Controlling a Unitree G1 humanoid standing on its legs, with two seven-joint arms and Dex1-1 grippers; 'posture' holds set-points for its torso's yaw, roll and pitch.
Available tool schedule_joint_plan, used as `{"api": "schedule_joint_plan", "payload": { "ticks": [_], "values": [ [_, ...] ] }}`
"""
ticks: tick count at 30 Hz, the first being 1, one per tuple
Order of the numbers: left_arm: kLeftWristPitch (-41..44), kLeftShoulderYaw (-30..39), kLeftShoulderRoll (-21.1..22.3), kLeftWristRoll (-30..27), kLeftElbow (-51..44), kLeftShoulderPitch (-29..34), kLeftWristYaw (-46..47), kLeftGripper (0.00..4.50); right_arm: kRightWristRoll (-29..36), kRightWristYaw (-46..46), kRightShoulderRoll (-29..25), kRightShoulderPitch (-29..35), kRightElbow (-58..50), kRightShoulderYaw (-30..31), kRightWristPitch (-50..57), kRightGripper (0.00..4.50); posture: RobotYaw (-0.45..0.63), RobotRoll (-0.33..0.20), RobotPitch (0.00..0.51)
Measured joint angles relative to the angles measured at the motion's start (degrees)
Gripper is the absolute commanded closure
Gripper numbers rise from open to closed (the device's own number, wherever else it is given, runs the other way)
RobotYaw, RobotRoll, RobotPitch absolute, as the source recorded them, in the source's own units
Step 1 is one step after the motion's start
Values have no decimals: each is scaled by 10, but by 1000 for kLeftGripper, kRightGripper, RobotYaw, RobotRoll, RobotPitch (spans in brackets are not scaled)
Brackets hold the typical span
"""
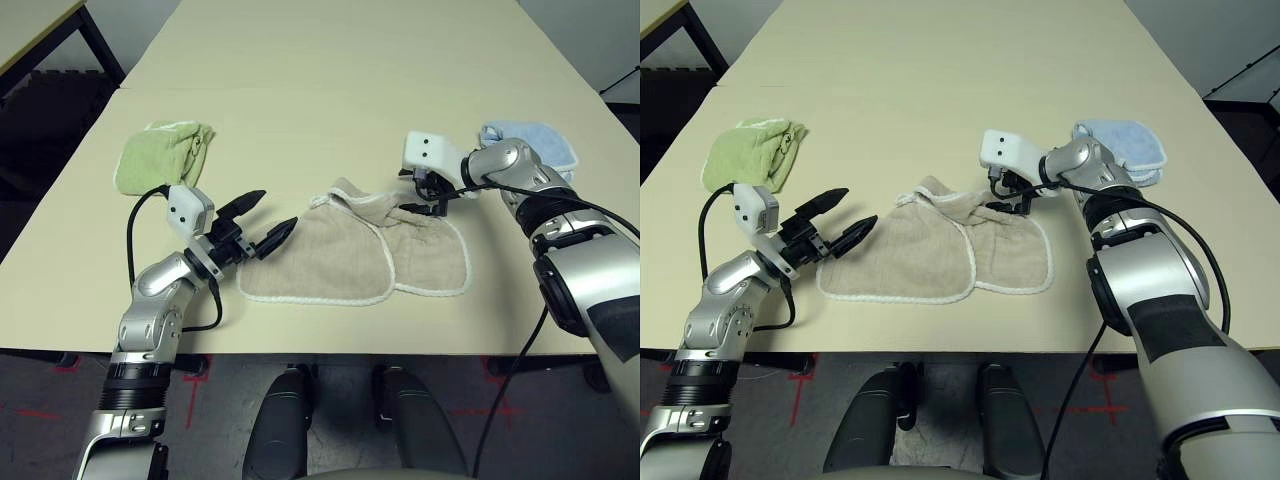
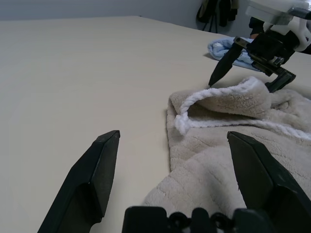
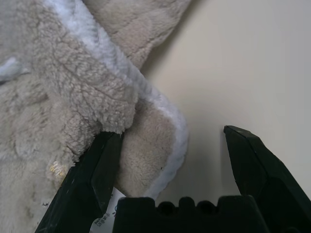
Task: Fold the towel and set it aside.
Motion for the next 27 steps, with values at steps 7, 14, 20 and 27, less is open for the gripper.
{"api": "schedule_joint_plan", "payload": {
  "ticks": [7,14,20,27],
  "values": [
    [3,0,1,0,0,0,1,0,-9,67,-3,-8,0,15,25,2681,90,0,178],
    [4,0,4,0,0,-1,0,0,2,72,-5,-10,3,-6,57,4457,80,0,176],
    [15,0,21,-1,0,-10,-8,0,53,72,-4,-42,9,-63,106,4457,50,0,195],
    [39,2,43,-5,0,-11,-28,0,126,81,-7,-52,8,-143,149,4457,23,0,193]
  ]
}}
